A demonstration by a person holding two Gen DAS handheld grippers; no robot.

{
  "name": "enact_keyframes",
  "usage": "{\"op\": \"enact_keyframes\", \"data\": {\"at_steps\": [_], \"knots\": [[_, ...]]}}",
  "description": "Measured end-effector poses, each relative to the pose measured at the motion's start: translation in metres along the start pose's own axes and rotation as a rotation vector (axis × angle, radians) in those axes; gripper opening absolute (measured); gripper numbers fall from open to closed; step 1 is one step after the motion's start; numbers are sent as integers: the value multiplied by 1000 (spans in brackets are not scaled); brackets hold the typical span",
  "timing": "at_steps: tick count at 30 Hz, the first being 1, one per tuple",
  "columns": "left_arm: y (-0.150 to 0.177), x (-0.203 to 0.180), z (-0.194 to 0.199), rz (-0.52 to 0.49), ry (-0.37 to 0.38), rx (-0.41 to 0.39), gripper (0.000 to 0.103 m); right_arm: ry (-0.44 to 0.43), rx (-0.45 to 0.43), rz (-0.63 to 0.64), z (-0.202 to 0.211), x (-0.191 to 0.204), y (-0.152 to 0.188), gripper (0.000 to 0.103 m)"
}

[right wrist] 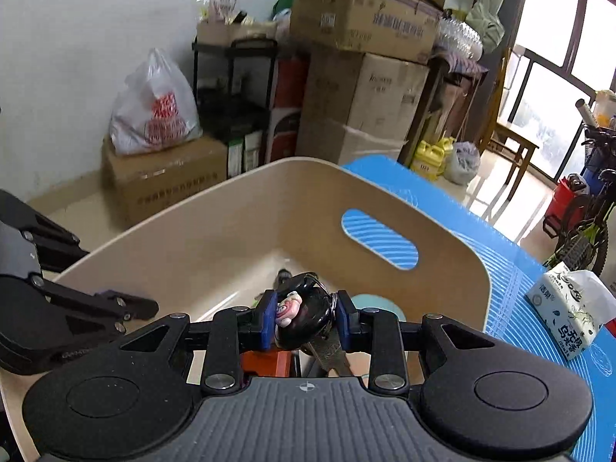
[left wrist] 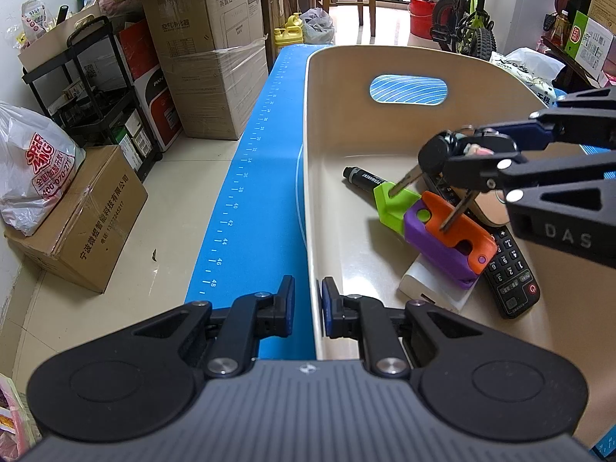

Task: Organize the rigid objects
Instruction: 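Lower the keys into the basket and open the right gripper, then move the right gripper to the white charger block and grasp it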

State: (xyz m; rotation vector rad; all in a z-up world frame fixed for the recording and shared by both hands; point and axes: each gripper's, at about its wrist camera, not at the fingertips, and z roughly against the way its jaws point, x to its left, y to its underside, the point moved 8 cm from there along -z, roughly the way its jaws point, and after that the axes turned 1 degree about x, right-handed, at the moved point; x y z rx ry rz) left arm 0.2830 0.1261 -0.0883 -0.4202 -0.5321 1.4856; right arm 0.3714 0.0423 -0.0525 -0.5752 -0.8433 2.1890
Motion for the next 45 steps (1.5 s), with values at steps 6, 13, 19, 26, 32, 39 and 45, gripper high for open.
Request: {"op": "enact_keyframes", "data": {"at_steps": [6,13,19,26,32,39,45], "knots": [[-1,2,1,0,-1,-2,18,-21,64,-1,-7,0,6,42],[-1,3,1,0,0,-3,18,20,7,-20,4,-9,3,66],[-1,3,1,0,-1,-3,18,64,-68,-72,26,-33,6,75],[-1,3,1,0,-1,-3,18,162,-225,-151,75,-82,4,93],[-1,3,1,0,-1,-3,18,290,-236,-194,79,-135,27,97],[-1,3,1,0,0,-3,18,353,-142,-282,40,-181,73,97],[-1,3,1,-1,-1,-3,18,368,-89,-335,0,-197,101,97]]}}
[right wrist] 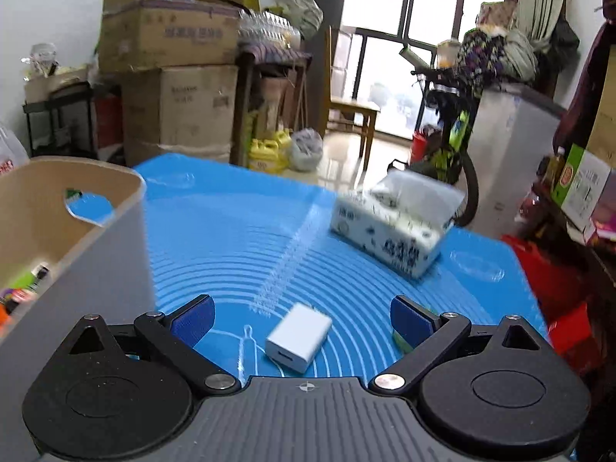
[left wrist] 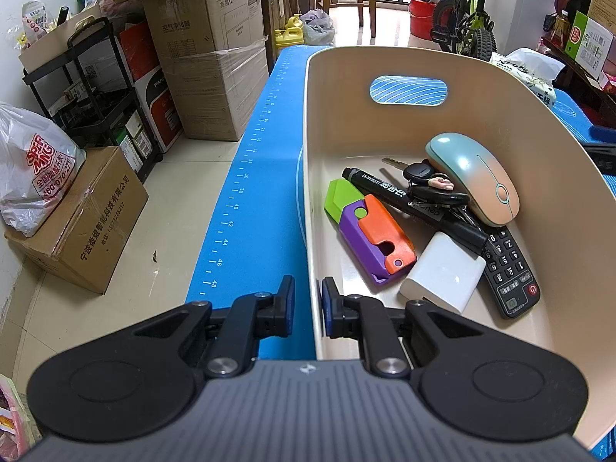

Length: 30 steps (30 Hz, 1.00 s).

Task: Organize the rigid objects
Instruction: 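Move the right gripper to the white charger block and grasp it, then lift the white charger with the right gripper and carry it over the basket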

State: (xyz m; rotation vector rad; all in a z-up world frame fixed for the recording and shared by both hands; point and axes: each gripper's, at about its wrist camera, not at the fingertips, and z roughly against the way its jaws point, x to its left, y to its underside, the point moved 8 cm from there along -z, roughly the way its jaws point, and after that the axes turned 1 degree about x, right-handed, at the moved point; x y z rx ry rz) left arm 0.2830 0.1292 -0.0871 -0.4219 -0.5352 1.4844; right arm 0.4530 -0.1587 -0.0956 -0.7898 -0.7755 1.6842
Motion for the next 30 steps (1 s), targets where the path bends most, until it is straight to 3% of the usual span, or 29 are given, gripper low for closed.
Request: {"op": "enact_keyframes", "data": {"at_steps": [7,11,17,20,30], "knots": [[0,0,0,0,-1,0,18,-1,59,-61,-45,7,16,92],[0,1,0,0,-1,0,18,25,86,-59,-62,13,25,78],[0,0,0,0,-1,0,19,32,54,-95,-68,12,25,64],[0,0,0,0,-1,0,19,75,47,-102,-68,7,24,44],[0,0,0,0,-1,0,19,72,16,-109,-59,0,23,42]]}}
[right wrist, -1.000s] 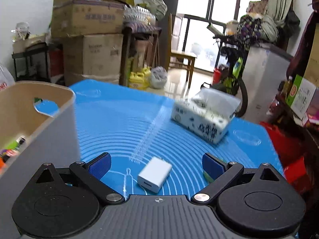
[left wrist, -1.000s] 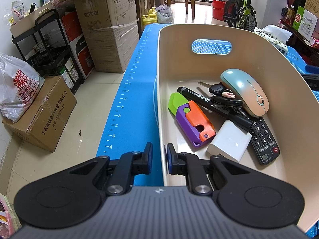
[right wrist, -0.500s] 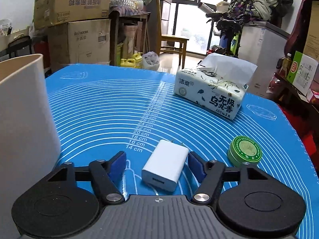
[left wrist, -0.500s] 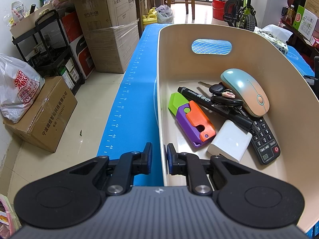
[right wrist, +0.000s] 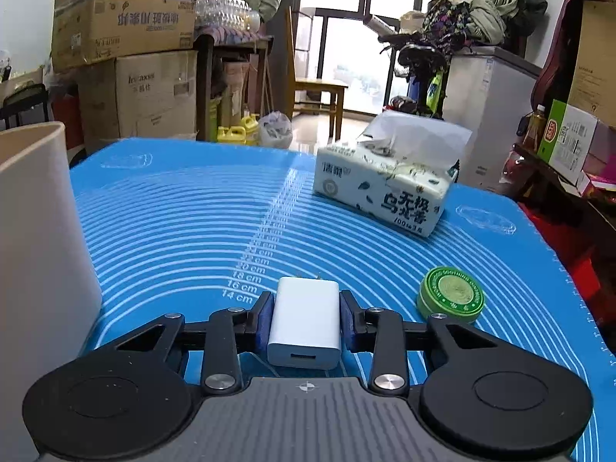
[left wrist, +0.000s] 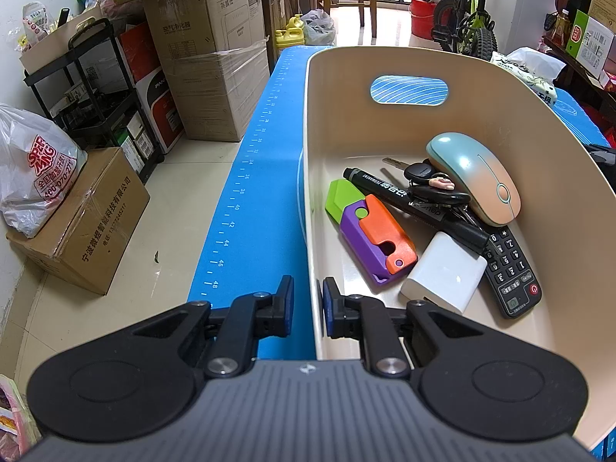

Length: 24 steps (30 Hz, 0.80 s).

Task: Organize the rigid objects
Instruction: 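Lift the white charger with the right gripper and carry it over the basket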

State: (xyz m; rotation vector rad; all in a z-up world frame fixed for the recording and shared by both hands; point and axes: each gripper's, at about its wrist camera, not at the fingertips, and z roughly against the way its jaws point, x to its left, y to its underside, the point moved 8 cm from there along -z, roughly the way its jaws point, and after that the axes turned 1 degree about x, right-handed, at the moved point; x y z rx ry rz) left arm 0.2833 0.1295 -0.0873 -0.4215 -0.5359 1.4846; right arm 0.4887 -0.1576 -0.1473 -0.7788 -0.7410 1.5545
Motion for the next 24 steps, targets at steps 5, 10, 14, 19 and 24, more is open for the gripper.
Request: {"op": "enact_keyframes", "data": {"at_steps": [5,10,14,19,24], "knots": [[0,0,0,-1,0,0,19,-8,-41,5,20,2,-8,42],[0,0,0,-1,0,0,19,-36,-98,5,49,4,-22,42],[0,-1,0,0,-1,0,19,-70,-176,38,86,13,-33,42],[0,1,0,2,0,-1,19,-139,-290,77,139,30,-47,42],[0,1,1,2,0,-1,19,-206,-359,159,183,60,-60,42]]}}
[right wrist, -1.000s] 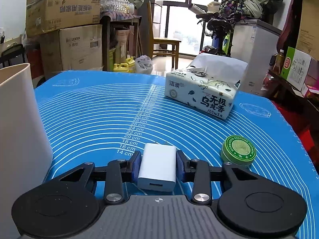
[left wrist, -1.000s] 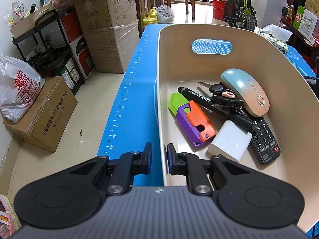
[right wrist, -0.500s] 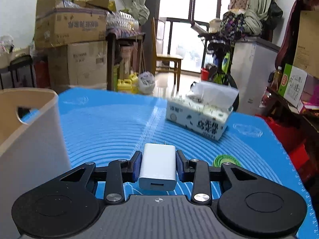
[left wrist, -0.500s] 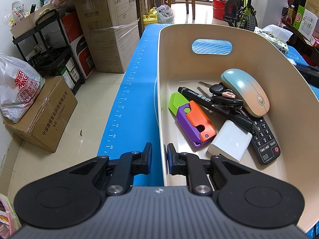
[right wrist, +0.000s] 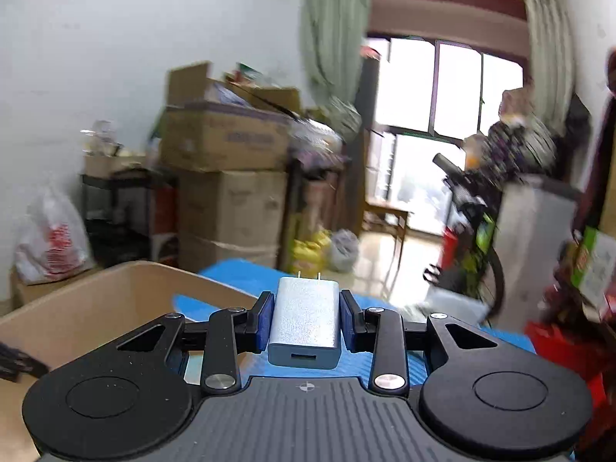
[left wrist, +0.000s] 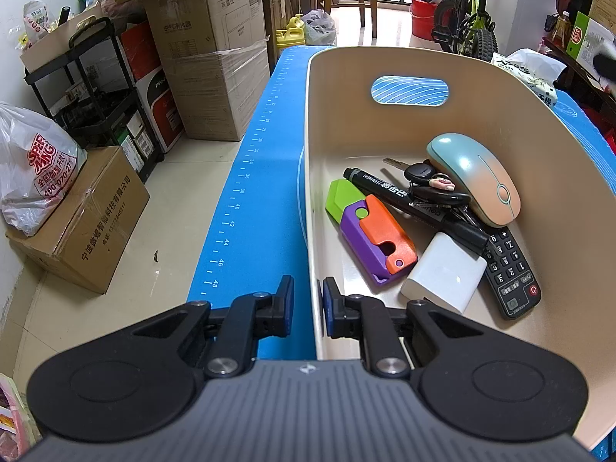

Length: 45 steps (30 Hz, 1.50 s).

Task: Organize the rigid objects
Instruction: 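Lift the white charger with the right gripper and carry it over the basket, then lower the charger beside the keys and open the right gripper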

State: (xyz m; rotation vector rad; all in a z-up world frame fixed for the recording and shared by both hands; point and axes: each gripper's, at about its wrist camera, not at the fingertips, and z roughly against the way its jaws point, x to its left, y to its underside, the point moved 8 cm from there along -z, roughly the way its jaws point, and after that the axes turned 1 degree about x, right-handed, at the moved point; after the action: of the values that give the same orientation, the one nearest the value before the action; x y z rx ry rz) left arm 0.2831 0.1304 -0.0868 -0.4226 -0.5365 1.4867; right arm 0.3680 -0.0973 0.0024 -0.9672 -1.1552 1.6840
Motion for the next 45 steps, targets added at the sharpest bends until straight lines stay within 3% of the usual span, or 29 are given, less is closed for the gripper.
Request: {"op": "enact_keyframes", "data": {"at_steps": [6,13,23,32,38,45], "knots": [[0,0,0,-1,0,0,19,-86,-40,64,10,44,-24,42],[0,0,0,-1,-1,0,19,-176,26,156,-7,98,-25,42],[0,0,0,0,0,0,19,-257,258,272,-41,151,3,42],[-1,1,0,0,-1,-1,19,-332,523,318,-64,166,36,42],[-1,1,-1,-1,-2,-1,19,-332,614,310,-72,167,48,42],[-1,1,0,-1,-2,-2,19,-313,623,317,-72,163,47,65]]}}
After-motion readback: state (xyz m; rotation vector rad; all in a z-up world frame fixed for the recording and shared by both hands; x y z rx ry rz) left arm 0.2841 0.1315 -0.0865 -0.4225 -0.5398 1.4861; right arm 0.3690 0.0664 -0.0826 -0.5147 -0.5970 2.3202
